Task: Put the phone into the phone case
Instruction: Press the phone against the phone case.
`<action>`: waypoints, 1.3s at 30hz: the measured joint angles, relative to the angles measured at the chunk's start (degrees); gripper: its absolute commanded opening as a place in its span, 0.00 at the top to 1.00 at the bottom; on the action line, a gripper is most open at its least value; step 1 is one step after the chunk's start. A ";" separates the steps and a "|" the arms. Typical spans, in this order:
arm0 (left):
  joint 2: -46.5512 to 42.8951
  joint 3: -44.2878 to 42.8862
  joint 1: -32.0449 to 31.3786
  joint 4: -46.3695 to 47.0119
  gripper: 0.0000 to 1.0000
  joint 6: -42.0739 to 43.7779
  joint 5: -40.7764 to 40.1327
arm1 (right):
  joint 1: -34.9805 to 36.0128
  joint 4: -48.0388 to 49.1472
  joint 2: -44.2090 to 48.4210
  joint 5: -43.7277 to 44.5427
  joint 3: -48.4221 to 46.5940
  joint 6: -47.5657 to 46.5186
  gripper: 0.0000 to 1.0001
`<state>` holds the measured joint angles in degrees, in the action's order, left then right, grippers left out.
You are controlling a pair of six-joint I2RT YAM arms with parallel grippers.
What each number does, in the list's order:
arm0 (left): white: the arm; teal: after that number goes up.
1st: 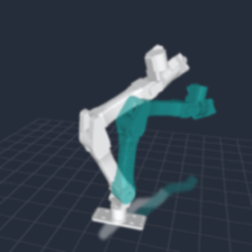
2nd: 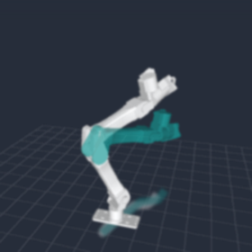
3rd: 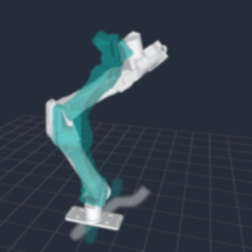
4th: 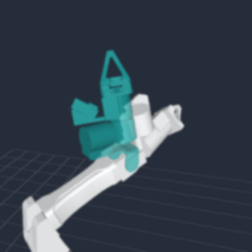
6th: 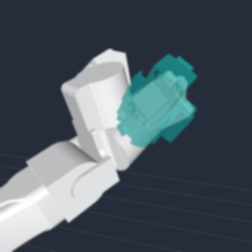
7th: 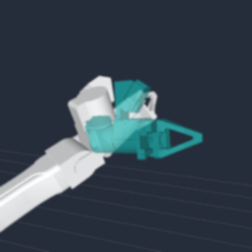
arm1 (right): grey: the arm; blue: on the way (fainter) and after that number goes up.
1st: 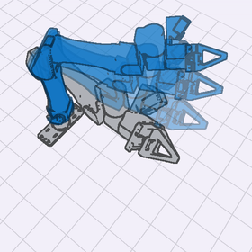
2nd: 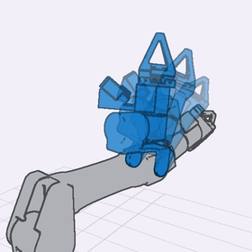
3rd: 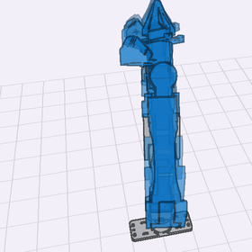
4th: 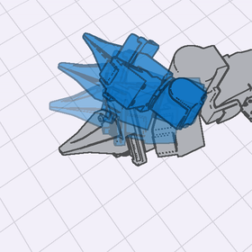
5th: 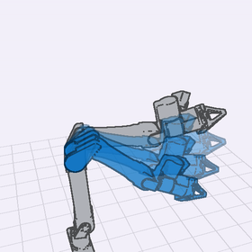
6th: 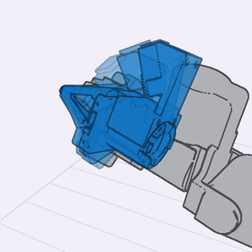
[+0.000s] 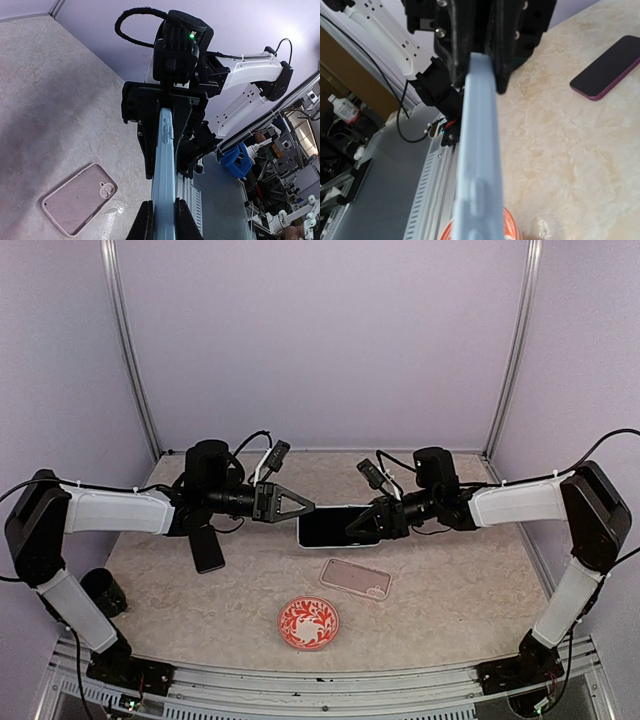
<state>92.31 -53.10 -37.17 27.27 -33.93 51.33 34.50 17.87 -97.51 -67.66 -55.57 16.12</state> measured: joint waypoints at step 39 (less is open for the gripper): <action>5.31 11.50 10.08 49.81 0.50 -42.75 6.51 | -0.90 -1.75 0.24 3.89 -0.28 -4.79 1.00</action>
<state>97.62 -41.60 -27.09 77.08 -76.69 57.84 33.61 16.12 -97.27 -63.77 -55.86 11.33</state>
